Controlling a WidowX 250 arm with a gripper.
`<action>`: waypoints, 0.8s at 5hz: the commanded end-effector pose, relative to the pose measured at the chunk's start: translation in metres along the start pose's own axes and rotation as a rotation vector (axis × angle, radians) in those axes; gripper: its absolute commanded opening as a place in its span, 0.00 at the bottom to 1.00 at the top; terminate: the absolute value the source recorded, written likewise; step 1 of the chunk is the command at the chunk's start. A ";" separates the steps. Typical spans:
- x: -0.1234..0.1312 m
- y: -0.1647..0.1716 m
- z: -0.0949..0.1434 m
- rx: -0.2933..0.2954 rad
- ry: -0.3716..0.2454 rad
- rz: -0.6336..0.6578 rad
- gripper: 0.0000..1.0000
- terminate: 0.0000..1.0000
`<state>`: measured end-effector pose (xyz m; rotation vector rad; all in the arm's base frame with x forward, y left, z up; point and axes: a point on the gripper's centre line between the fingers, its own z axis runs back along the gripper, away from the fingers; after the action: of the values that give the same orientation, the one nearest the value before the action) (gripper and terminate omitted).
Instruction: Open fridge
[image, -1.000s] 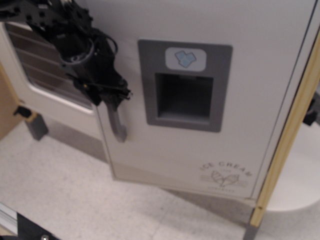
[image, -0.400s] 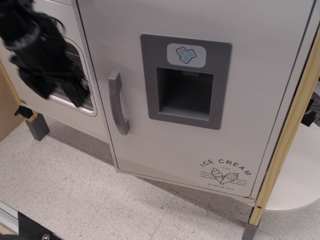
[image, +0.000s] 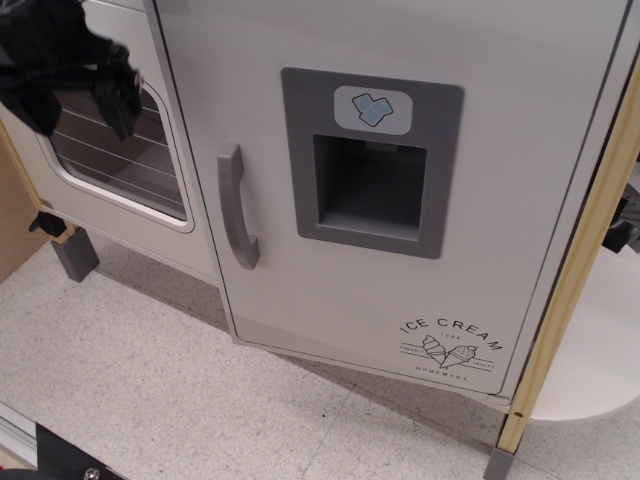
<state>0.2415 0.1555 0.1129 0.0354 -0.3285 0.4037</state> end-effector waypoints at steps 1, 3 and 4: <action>0.044 0.012 0.031 0.072 -0.006 0.197 1.00 0.00; 0.070 0.021 0.047 0.074 -0.027 0.355 1.00 0.00; 0.074 0.012 0.045 0.066 -0.032 0.363 1.00 0.00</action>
<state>0.2870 0.1847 0.1590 0.0295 -0.2974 0.7764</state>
